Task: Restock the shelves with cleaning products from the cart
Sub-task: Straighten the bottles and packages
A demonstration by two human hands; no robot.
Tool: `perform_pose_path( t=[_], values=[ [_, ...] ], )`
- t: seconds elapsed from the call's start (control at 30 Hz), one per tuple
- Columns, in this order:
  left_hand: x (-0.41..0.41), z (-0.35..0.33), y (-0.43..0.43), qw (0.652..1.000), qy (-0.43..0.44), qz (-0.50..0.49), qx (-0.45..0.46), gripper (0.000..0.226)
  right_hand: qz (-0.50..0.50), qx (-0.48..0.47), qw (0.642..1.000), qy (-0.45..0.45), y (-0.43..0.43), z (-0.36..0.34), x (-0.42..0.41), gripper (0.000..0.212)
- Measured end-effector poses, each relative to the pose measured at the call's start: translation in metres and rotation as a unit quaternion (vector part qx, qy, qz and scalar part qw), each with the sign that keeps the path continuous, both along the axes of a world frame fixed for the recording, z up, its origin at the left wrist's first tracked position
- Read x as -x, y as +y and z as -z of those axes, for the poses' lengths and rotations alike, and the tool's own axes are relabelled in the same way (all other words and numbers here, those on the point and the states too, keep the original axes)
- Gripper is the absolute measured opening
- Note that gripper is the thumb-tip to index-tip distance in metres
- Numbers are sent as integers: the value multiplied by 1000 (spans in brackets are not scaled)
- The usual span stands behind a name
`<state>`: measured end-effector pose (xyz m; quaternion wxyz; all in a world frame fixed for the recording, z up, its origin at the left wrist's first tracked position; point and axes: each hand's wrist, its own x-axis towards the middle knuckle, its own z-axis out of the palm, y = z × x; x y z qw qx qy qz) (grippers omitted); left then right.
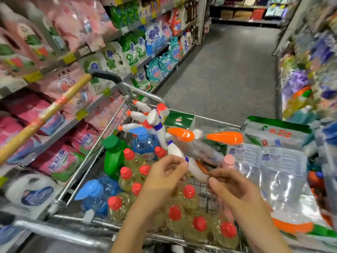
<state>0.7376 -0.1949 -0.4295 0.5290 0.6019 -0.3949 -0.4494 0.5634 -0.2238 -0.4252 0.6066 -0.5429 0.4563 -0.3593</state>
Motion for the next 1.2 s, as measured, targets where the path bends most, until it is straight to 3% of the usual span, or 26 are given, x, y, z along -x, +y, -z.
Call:
perform_pose_path(
  t=[0.13,0.27,0.43,0.5,0.67,0.83,1.0,1.2],
  values=[
    [-43,17,-15,1000,-7,-25,-10,10,-16,3,996,91,-18,38,-46,33],
    [-63,34,-31,997,-68,-27,-29,15,-41,6,977,210,-47,78,-68,46],
    [-63,52,-51,985,-158,48,-57,39,-80,51,928,360,-75,111,-78,52],
    [-59,58,-53,983,-167,49,-59,42,-87,70,917,382,-77,119,-81,61],
    [-57,63,-54,984,-161,24,-66,43,-103,115,874,460,-81,124,-82,55],
    [-60,58,-55,989,-137,0,-48,46,-75,139,875,457,-84,117,-81,58],
    [-59,48,-45,993,-118,-13,-10,43,-52,152,903,398,-69,96,-75,49],
    [-71,29,-37,998,-41,-13,47,41,16,259,912,317,-45,38,-69,50]
  ],
)
